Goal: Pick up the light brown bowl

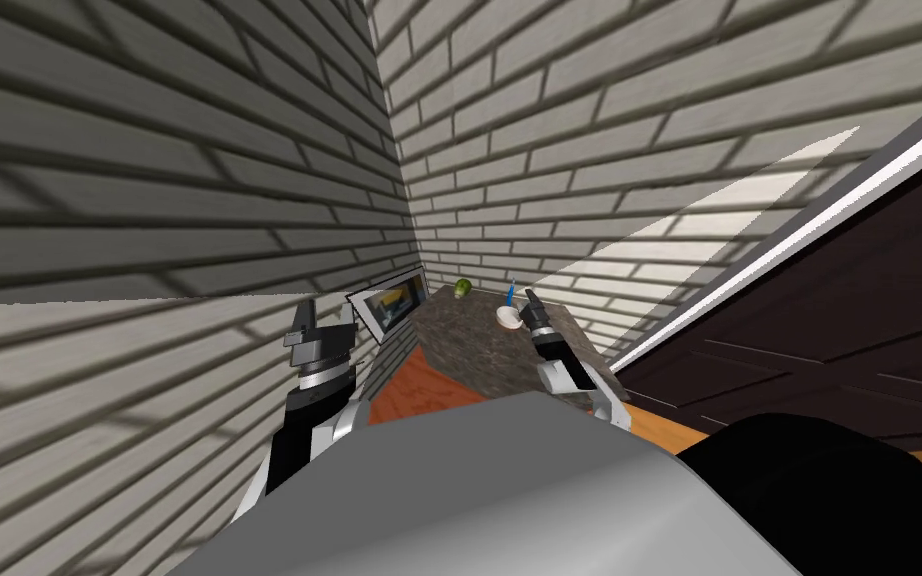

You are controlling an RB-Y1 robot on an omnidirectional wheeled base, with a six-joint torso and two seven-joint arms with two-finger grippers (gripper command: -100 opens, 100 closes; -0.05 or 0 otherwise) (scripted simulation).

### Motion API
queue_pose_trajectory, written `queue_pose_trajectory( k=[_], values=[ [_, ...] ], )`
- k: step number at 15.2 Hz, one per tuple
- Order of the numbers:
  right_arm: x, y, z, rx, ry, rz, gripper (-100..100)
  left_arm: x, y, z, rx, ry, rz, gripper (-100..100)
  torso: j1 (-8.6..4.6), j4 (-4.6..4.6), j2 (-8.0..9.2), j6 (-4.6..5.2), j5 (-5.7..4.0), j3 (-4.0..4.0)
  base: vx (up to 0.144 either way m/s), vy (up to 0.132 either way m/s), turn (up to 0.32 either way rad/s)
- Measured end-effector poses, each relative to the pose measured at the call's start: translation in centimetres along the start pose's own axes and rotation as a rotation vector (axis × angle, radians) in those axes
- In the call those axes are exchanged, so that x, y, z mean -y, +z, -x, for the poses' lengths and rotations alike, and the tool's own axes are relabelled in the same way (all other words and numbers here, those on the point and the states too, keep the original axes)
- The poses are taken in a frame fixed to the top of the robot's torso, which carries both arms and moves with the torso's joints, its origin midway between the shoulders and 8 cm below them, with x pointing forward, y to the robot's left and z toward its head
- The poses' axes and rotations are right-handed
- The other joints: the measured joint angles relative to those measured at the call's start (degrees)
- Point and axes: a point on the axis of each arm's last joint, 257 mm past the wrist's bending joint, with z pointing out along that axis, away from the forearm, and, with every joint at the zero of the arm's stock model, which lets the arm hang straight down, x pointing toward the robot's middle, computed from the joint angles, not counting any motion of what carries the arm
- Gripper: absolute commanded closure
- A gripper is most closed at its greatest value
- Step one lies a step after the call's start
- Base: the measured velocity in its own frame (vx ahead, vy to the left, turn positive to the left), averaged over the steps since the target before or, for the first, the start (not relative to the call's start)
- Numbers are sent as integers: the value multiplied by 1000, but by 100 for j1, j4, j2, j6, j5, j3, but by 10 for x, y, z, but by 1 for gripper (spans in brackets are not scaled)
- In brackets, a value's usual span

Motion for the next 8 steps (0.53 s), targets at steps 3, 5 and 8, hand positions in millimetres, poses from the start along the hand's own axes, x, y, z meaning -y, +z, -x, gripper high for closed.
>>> queue_pose_trajectory(
  k=[3, 5, 8],
  values=[
    [18, 0, 13, 15, 38, -60, -100, 0, 0, 0, 0, 0, 0, 0, -4, 0, 0, 0, -1, 0, 20, 58, 61],
    [29, 0, 20, 27, 63, -95, -100, 0, 0, 0, 0, 0, 0, 0, -8, 0, 0, -1, -2, 0, 31, 58, 82],
    [38, 2, 29, 42, 94, -138, -100, 0, 0, 0, 0, 0, 0, 0, -14, 0, 1, 2, -2, 1, 19, 38, 28]
  ],
)
